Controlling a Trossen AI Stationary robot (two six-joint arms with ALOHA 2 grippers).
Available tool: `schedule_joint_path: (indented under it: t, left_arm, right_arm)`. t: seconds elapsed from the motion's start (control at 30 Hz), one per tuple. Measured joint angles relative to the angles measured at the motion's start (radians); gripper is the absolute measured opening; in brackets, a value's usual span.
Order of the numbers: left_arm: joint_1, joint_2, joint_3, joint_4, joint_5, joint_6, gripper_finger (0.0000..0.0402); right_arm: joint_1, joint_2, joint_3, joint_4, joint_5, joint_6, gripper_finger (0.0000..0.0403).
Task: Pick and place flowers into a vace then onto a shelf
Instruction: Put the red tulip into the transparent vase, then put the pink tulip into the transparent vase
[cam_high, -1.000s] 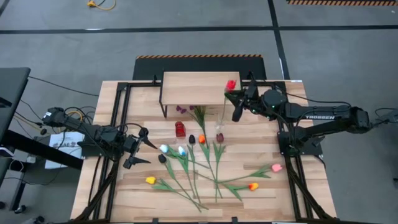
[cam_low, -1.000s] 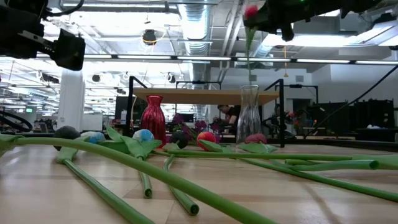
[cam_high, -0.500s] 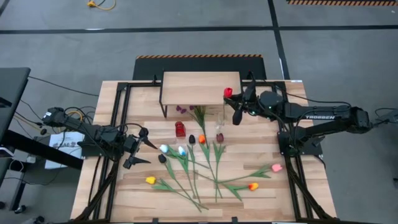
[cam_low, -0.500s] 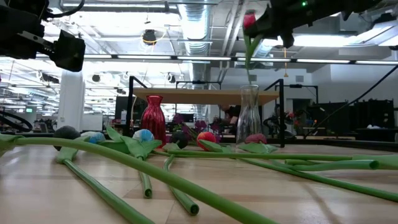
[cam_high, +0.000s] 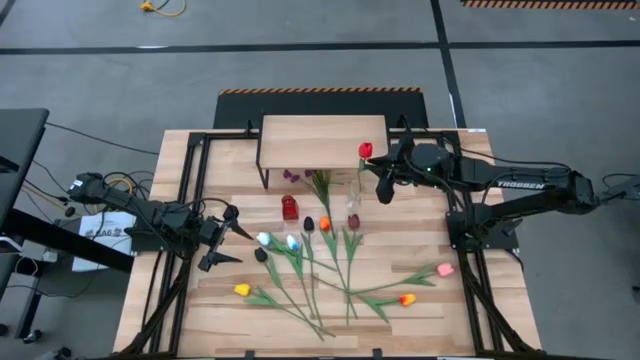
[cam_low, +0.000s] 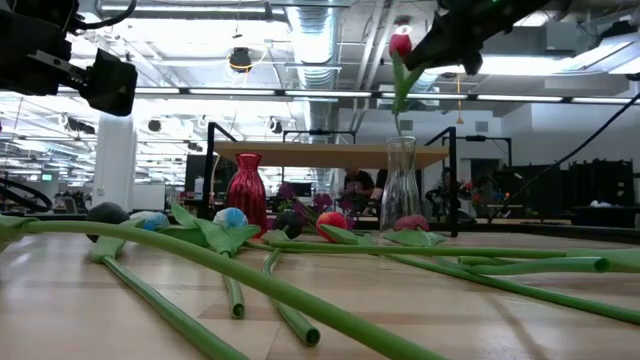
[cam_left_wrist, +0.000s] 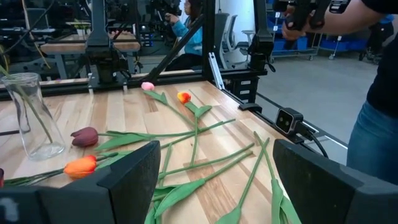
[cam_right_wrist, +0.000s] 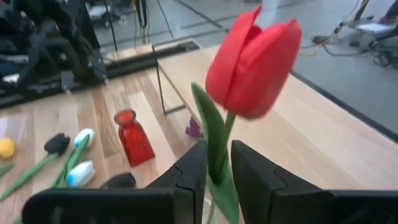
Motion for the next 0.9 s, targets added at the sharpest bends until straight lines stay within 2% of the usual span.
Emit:
schedule_joint_path:
  t: [0.27,0.43,0.6,0.9]
  left_arm:
    - [0.0,0.0,0.0,-0.001,0.0,0.0,0.0303]
    - [0.0,0.0,0.0,-0.001,0.0,-0.011,0.0303]
    - [0.0,0.0,0.0,-0.001,0.0,-0.012,0.0303]
    - [0.0,0.0,0.0,-0.001,-0.001,-0.012,0.0303]
  right_arm:
    - [0.0,0.0,0.069,-0.168,-0.001,0.001,0.0068]
    - [0.017,0.0,0.13,-0.309,-0.065,0.002,0.0068]
    - [0.07,0.0,0.178,-0.444,-0.104,0.002,0.0068]
    - [0.201,0.0,0.188,-0.585,-0.185,0.075,0.0068]
